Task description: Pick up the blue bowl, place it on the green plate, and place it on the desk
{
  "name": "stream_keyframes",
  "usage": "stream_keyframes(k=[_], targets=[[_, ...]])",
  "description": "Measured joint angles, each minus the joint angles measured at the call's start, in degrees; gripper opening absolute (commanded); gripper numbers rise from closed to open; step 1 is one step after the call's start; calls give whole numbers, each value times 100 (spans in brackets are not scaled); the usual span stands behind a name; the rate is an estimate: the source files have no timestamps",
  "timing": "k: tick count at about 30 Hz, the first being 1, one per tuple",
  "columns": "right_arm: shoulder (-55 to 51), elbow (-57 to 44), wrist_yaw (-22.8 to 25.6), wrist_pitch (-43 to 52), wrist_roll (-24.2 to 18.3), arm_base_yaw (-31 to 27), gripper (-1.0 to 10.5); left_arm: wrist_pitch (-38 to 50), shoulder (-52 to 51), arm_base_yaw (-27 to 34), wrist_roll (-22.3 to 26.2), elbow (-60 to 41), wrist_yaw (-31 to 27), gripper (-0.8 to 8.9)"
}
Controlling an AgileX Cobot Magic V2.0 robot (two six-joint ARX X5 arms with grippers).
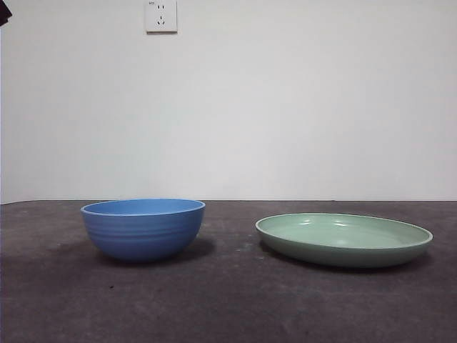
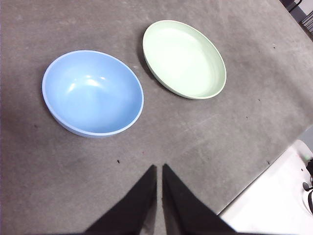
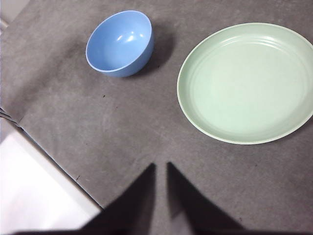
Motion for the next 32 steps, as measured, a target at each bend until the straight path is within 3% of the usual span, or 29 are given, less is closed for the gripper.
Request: stream_keyframes(k=[2, 3, 5, 21, 32], targets=[[0, 0, -2, 0, 4, 0, 364, 0, 0, 0, -2, 0, 0, 266], [2, 0, 0, 0, 4, 0, 388, 0, 0, 0, -2, 0, 0, 368], [4, 0, 0, 0, 13, 0, 388, 2, 0, 0, -2, 0, 0, 474], [4, 0, 7, 4, 15, 0, 388, 249, 140, -4, -70, 2, -184, 464], [4, 0, 39, 48, 63, 0, 388, 584, 1635, -413, -282, 774, -1027, 457]])
